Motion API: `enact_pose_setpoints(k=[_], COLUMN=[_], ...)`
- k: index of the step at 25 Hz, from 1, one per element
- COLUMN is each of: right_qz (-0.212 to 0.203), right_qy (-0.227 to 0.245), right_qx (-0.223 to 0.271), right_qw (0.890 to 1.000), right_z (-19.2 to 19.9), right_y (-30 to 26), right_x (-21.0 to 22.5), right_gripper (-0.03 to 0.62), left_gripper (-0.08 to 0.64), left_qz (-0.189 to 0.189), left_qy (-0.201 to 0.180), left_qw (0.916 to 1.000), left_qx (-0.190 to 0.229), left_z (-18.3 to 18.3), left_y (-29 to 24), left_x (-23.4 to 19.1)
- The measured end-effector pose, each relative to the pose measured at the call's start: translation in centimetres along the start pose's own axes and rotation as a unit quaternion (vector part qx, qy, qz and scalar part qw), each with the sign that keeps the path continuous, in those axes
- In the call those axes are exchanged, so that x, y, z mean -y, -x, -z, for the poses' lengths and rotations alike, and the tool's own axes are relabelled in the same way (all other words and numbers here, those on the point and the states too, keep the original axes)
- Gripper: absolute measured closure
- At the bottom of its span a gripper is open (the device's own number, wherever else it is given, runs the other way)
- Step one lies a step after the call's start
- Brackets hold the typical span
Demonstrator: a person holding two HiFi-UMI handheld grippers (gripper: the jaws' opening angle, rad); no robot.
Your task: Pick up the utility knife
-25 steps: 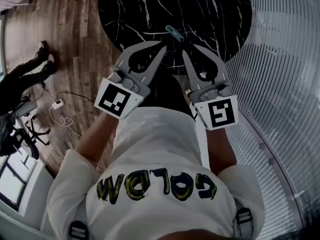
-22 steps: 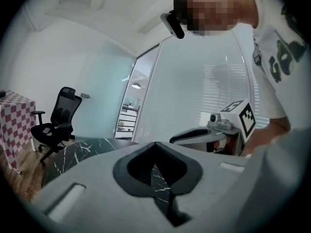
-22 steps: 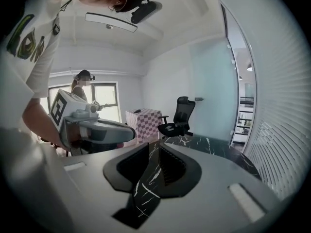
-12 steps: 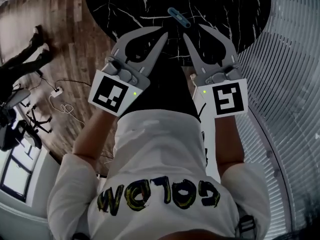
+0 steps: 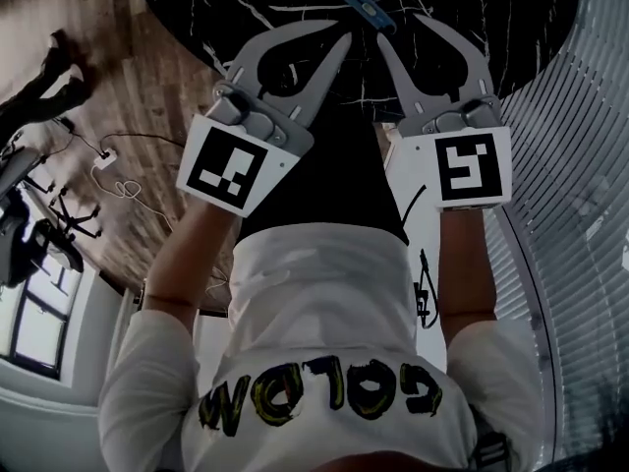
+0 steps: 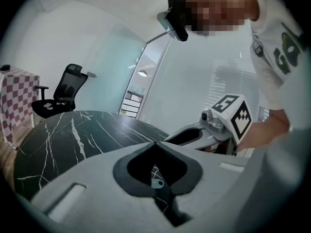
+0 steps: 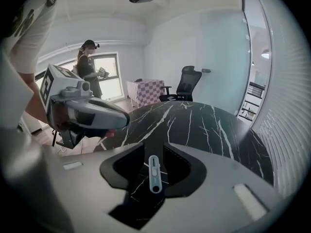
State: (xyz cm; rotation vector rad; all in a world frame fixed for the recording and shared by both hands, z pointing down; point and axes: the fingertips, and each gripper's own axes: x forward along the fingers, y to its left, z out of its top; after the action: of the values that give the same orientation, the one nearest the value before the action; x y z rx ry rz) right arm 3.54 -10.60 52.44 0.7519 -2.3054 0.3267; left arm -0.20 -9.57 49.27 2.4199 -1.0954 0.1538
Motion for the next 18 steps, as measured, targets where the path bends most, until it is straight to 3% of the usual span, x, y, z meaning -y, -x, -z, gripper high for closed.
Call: enact_pose_setpoints(k=[7,18], right_qz=[-0.01,-0.035], right_qy=[-0.02,-0.008], right_qx=[-0.047,-0.126], right_qw=[0.999,0.991], right_z=[4.3,9.5], right_y=[-3.7,-8.5], right_x=[0.6,0.3], right_gripper=[0.445,0.433], left_gripper=[0.557,0.557], left_qz=[0.002,0.008], left_qy=[0.016,0.026], left_qw=[0.9996,0.9991], left_qx=[-0.021,-0.032], left_z=[3.8,7.3], left_y=[-1.6,-3.1], left_x=[-1.7,-4.0])
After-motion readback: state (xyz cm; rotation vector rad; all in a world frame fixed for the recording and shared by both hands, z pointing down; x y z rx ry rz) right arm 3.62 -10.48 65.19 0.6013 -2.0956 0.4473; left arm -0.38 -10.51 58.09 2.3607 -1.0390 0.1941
